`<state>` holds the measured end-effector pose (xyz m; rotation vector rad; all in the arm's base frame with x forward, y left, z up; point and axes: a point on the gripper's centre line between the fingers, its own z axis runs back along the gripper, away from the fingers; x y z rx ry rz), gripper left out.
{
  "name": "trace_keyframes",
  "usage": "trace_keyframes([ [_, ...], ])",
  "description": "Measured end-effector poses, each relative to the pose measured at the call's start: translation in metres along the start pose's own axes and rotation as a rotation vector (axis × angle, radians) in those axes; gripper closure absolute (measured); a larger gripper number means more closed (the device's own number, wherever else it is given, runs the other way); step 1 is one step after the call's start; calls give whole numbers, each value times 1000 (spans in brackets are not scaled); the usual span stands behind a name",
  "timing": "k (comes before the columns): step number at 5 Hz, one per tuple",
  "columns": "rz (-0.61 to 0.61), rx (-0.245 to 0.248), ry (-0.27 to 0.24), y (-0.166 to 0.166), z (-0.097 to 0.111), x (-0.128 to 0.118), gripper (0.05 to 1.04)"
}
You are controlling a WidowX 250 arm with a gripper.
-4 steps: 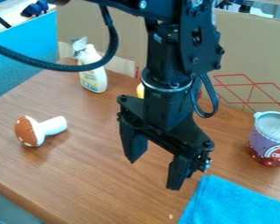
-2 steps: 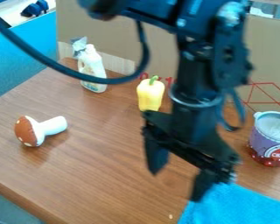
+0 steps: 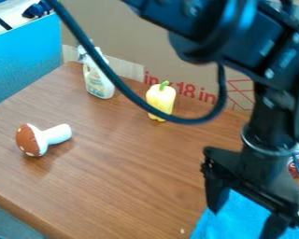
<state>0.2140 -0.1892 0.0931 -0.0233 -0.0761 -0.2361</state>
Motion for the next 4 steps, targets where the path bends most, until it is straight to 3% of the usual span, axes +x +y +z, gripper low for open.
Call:
trace_keyframes([
  [1,16,19,-1,-14,-13,7,82],
  [3,62,-10,58,-30,-47,16,83],
  [4,61,27,71,-28,-59,23,83],
])
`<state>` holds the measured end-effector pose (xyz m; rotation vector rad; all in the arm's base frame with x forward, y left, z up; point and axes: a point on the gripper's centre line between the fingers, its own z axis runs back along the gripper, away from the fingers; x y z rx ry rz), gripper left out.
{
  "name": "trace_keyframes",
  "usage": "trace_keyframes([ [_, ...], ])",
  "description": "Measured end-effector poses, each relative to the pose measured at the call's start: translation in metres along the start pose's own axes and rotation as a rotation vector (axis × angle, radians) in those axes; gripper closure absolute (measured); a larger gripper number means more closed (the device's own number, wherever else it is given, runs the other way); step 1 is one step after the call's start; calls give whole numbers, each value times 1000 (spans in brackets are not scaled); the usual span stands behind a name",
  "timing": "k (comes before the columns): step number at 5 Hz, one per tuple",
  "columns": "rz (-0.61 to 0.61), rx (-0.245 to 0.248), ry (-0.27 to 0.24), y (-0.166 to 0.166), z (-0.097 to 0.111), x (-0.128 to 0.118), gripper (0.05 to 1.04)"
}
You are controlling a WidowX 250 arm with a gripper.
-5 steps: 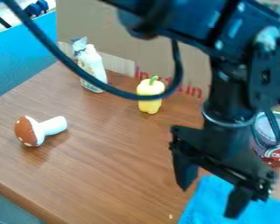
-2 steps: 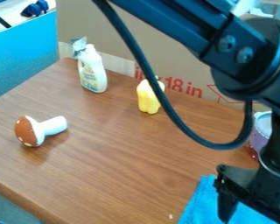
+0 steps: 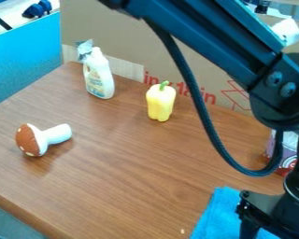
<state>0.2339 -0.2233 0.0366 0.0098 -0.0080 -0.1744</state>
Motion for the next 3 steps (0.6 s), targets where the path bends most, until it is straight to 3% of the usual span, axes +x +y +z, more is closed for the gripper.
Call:
trace_keyframes([
  [3,-12,42,79,70,-27,12,82],
])
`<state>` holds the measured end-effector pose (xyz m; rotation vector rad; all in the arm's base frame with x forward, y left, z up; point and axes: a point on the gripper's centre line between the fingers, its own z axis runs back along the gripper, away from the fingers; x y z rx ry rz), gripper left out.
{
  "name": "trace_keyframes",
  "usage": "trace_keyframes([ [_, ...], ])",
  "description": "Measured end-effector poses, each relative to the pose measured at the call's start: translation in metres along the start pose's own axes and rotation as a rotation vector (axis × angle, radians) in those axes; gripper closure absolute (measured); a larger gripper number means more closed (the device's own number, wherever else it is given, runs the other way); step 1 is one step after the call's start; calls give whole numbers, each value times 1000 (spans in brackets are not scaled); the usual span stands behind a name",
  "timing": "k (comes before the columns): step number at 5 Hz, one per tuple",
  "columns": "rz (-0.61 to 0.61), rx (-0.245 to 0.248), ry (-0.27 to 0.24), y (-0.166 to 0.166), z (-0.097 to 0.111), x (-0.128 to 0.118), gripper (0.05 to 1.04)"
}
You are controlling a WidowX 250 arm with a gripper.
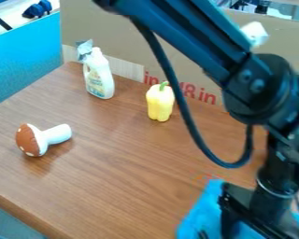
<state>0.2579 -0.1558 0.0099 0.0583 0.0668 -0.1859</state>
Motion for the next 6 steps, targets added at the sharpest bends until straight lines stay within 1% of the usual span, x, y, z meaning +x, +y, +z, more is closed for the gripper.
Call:
trace_keyframes([
  [1,72,62,-5,63,2,0,82],
  [2,165,117,-7,124,8,-11,82],
  [3,268,125,21,170,7,-34,82],
  [4,317,129,30,187,6,-39,82],
  [5,320,87,-40,188,13,-42,82],
  [6,287,22,-214,182,43,-32,82],
])
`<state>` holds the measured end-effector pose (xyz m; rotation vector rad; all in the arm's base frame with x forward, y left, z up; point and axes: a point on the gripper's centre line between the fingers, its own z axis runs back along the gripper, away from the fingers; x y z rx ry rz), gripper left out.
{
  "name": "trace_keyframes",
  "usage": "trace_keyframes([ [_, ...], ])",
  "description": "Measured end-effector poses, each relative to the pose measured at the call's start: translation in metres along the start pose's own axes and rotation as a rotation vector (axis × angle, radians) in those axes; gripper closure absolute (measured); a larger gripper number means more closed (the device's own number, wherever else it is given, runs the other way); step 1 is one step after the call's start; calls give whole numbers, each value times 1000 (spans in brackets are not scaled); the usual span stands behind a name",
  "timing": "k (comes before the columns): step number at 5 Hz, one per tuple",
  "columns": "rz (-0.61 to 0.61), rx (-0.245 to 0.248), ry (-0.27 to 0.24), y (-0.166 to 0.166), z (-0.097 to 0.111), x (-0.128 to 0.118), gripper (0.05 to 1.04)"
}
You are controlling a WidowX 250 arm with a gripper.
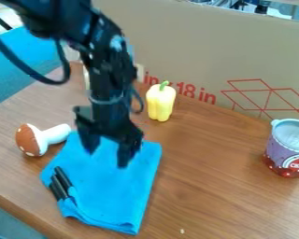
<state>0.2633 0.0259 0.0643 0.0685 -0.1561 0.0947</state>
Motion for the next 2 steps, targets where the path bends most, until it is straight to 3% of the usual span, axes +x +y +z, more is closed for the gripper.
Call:
trace_keyframes([
  [1,-31,-67,-72,-8,24,4,82],
  [2,-105,-75,34,-7,34,-7,82],
])
